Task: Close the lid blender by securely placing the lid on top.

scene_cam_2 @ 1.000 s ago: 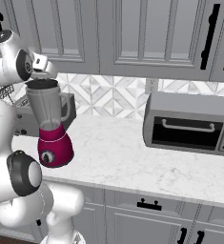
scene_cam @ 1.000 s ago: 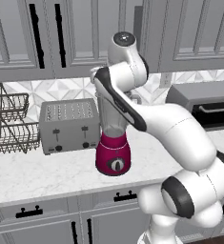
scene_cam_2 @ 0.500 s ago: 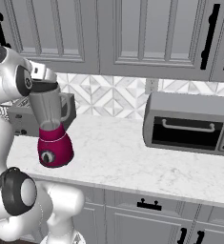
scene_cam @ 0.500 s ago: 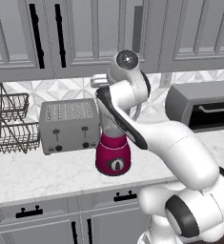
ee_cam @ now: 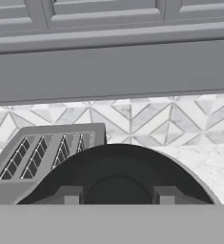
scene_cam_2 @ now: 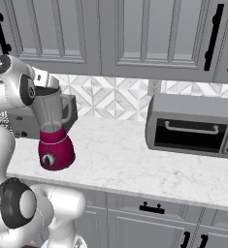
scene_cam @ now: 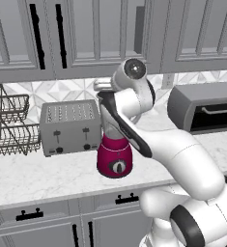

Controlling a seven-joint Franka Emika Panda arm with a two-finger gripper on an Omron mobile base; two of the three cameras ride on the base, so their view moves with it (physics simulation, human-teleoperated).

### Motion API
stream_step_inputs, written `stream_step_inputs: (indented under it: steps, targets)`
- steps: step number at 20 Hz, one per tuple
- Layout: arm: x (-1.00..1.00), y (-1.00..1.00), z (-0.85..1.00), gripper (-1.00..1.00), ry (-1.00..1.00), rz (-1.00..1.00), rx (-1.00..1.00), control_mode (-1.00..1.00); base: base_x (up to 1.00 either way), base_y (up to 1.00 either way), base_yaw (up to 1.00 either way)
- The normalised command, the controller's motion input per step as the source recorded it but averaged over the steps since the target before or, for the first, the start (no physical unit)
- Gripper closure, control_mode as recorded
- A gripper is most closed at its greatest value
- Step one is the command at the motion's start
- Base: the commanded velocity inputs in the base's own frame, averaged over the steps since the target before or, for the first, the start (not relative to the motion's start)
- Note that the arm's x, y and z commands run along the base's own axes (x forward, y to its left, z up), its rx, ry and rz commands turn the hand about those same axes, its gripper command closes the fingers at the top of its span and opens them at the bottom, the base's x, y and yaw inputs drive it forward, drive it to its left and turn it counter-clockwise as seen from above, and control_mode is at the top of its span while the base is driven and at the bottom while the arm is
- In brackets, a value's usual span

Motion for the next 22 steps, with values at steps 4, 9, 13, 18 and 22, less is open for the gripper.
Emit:
stream_step_inputs:
  steps: [4, 9, 13, 18, 22]
  targets:
    - [0.00, -0.01, 0.01, -1.00, 0.00, 0.00, 0.07, -1.00, 0.00, 0.00, 0.00]
    - [0.00, 0.00, 0.03, -1.00, 0.00, 0.00, 0.01, -1.00, 0.00, 0.00, 0.00]
    - [0.00, 0.00, 0.04, -1.00, 0.00, 0.00, 0.00, -1.00, 0.00, 0.00, 0.00]
    - [-0.32, 0.00, 0.50, -1.00, -0.01, 0.00, 0.00, -1.00, 0.00, 0.00, 0.00]
    - [-0.98, 0.07, 0.40, -1.00, -0.03, -0.01, 0.00, -1.00, 0.00, 0.00, 0.00]
